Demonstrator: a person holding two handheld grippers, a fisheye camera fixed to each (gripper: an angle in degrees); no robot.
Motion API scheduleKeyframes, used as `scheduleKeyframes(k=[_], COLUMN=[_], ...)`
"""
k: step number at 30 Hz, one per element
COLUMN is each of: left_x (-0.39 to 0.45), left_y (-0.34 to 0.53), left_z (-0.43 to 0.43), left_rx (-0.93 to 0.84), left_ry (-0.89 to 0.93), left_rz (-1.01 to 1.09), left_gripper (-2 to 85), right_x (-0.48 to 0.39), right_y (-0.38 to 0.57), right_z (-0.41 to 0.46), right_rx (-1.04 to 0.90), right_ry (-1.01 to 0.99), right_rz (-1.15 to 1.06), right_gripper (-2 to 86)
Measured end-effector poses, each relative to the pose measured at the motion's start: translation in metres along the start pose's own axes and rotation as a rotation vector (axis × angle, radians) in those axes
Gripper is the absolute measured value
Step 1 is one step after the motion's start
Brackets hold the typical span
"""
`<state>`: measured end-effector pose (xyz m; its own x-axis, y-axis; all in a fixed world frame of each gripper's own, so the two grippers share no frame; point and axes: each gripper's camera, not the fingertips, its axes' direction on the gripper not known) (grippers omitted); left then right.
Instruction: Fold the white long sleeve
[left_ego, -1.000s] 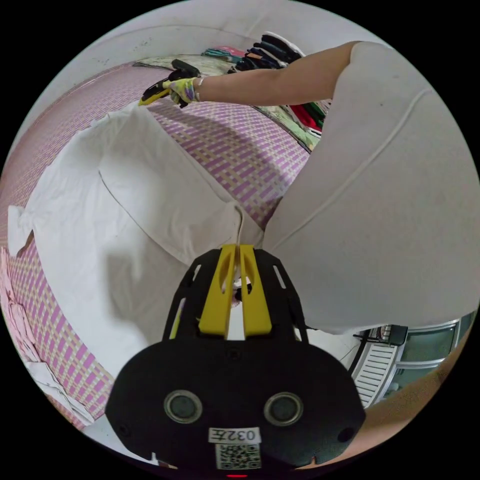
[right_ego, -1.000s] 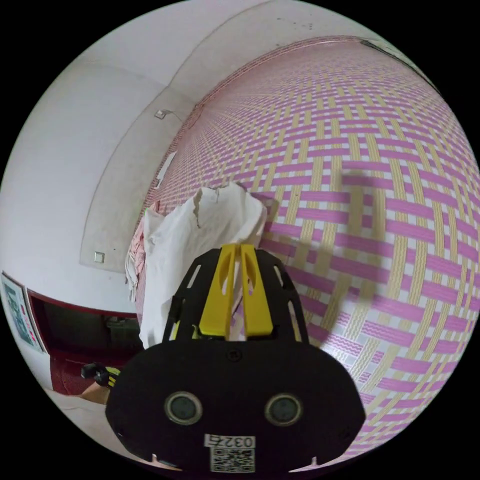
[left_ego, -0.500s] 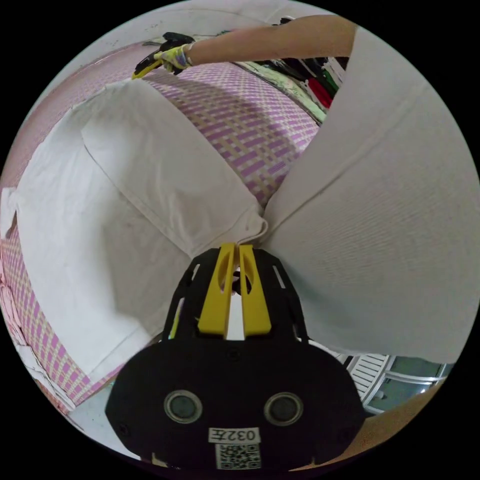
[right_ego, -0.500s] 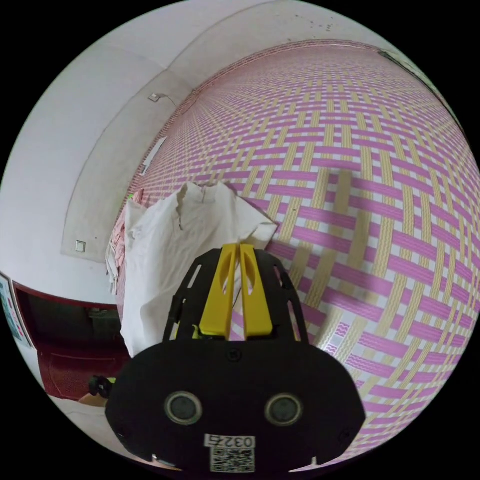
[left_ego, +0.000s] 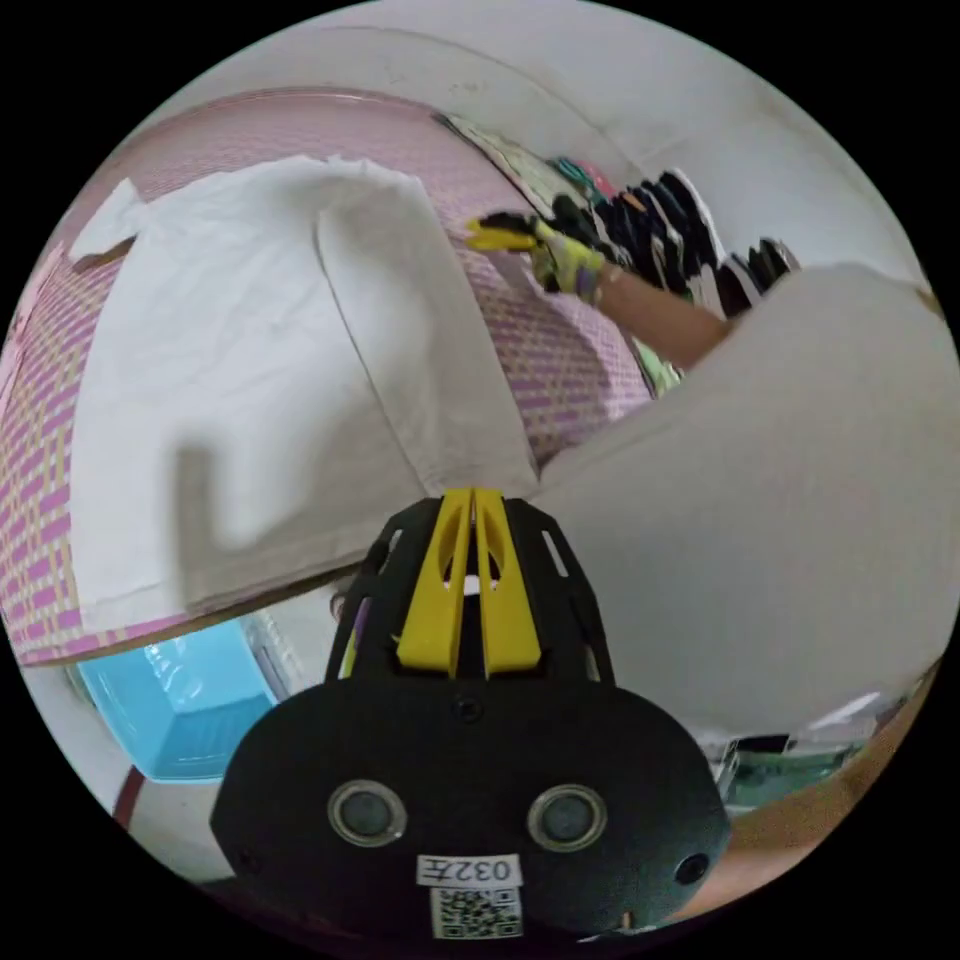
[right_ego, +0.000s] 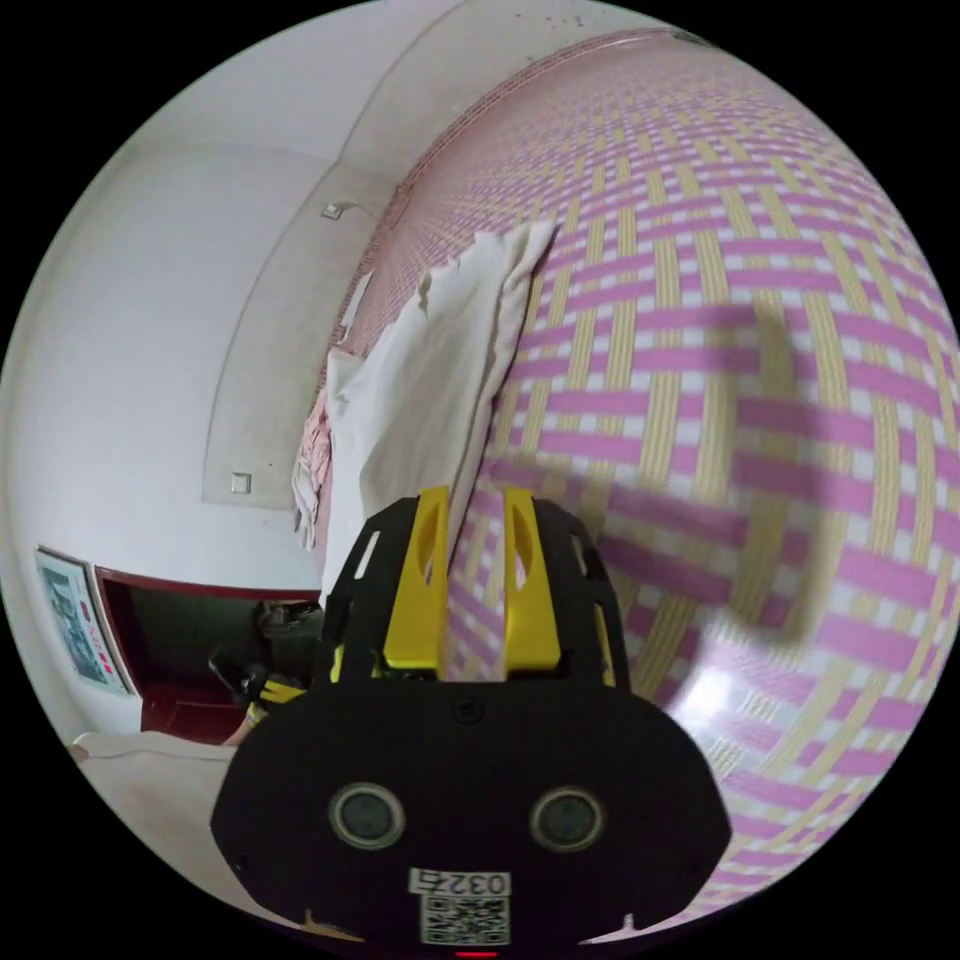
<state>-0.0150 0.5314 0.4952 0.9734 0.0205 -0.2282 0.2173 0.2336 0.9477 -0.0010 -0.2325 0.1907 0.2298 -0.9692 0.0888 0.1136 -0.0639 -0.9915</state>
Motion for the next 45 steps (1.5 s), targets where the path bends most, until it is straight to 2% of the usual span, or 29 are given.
scheduleKeyframes(k=[2, 5, 13, 19, 22, 24, 28, 31, 32, 35, 38, 42, 45], left_x=[-0.023, -0.037, -0.035, -0.014, -0.002, -0.009, -0.087, -0.156, -0.186, -0.264, -0.327, -0.365, -0.379], left_y=[-0.01, -0.038, -0.071, -0.106, -0.132, -0.137, -0.123, -0.109, -0.104, -0.097, -0.103, -0.137, -0.159], left_z=[-0.007, 0.004, 0.055, 0.077, 0.084, 0.07, 0.014, -0.023, -0.038, -0.069, -0.08, -0.084, -0.091], left_rx=[0.097, 0.135, -0.07, -0.11, -0.152, -0.112, 0.125, 0.249, 0.305, 0.496, 0.645, 0.703, 0.784], left_ry=[0.016, 0.003, -0.07, 0.073, 0.216, 0.269, 0.439, 0.479, 0.494, 0.581, 0.672, 0.675, 0.659], left_rz=[-0.078, -0.103, -0.056, 0.031, 0.119, 0.132, -0.056, -0.207, -0.279, -0.483, -0.652, -0.74, -0.799], left_gripper=[-0.8, -0.9, -0.9, -0.9, -0.9, -0.8, -0.2, 1.4, 2.0, 4.0, 5.8, 7.0, 2.4], right_x=[-0.008, -0.027, -0.084, -0.098, -0.09, -0.081, -0.052, -0.083, -0.107, -0.161, -0.207, -0.25, -0.283], right_y=[0.033, 0.058, 0.096, 0.089, 0.093, 0.098, 0.112, 0.143, 0.159, 0.194, 0.226, 0.256, 0.268], right_z=[0.013, 0.027, 0.047, -0.012, -0.058, -0.087, -0.157, -0.204, -0.214, -0.197, -0.162, -0.139, -0.134], right_rx=[-0.044, -0.063, -0.133, -0.066, -0.018, 0.015, 0.065, 0.199, 0.257, 0.283, 0.263, 0.27, 0.234], right_ry=[-0.028, -0.063, -0.027, 0.066, 0.156, 0.237, 0.314, 0.476, 0.472, 0.355, 0.33, 0.256, 0.31], right_rz=[0.012, 0.029, 0.016, -0.012, 0.022, 0.055, 0.181, 0.247, 0.239, 0.194, 0.218, 0.268, 0.27], right_gripper=[8.7, 8.2, 0.4, -0.7, -0.4, 0.1, 5.6, 6.8, 6.6, 6.1, 5.6, 5.3, 5.0])
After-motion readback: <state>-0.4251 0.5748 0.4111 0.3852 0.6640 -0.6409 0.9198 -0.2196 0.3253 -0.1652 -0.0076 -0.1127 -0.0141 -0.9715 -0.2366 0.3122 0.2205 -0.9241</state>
